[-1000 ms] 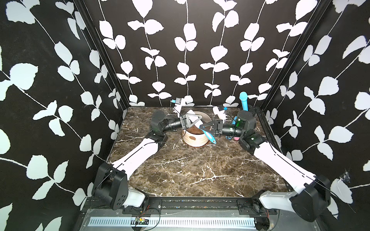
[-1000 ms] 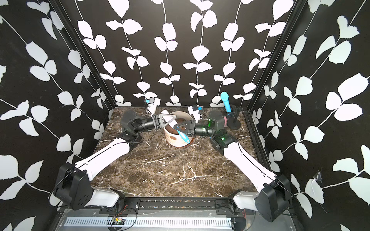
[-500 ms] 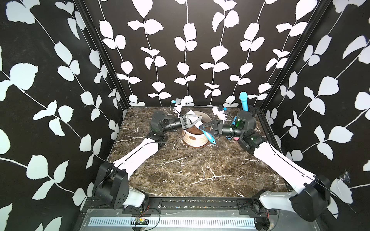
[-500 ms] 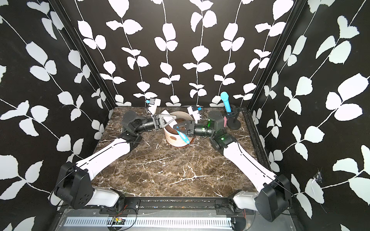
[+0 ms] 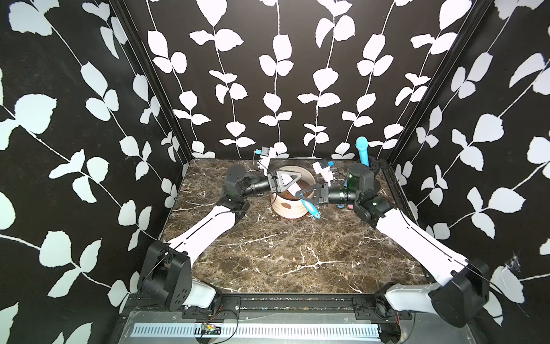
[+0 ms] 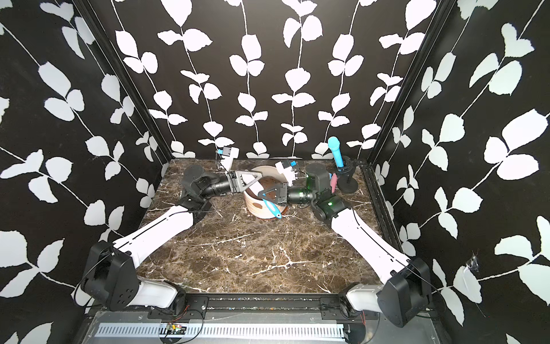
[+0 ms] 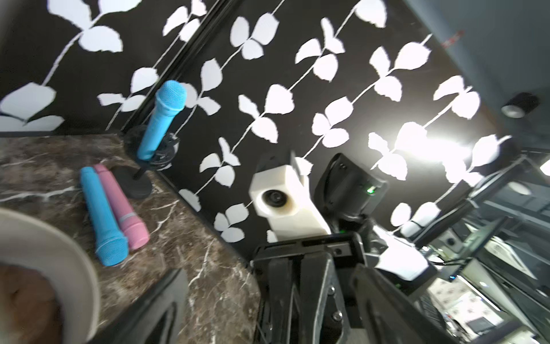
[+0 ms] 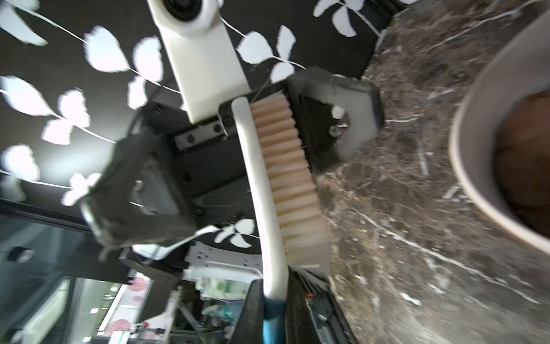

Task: Scrub the dried mud off the ceramic pot
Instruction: Pick up the brush from the center of the board, then brush off the soil from the pot.

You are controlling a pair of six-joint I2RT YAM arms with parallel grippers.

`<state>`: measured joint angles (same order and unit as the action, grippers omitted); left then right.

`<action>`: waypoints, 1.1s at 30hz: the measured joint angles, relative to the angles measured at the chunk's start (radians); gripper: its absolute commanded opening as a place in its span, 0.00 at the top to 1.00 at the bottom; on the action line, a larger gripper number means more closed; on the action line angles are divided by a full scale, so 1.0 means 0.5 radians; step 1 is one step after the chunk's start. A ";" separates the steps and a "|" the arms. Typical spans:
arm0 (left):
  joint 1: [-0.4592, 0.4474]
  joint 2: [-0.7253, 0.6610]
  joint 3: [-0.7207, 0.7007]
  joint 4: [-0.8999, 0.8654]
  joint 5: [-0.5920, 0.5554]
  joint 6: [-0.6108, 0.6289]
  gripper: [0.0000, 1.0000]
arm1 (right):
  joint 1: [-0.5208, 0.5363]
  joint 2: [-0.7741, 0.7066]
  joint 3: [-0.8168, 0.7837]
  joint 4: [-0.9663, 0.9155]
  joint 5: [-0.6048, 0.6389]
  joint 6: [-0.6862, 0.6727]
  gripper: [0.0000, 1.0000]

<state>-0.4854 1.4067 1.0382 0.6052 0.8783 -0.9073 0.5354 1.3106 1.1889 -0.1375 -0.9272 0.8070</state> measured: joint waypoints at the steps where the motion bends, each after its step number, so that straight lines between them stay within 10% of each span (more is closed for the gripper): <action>1: 0.008 -0.015 0.000 -0.102 -0.015 0.069 0.02 | -0.002 -0.005 0.037 -0.140 0.037 -0.121 1.00; 15: 0.200 -0.328 0.333 -2.044 -0.961 1.092 0.02 | 0.234 0.014 0.144 -1.370 1.068 -1.585 1.00; 33: 0.200 -0.312 0.317 -2.708 -1.677 1.698 0.02 | 0.426 0.255 0.043 -1.109 1.901 -1.798 1.00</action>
<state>-0.3855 1.2507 1.1969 -0.7490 0.0399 -0.0586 0.7486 1.4380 1.2106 -0.6918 0.0231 -0.0917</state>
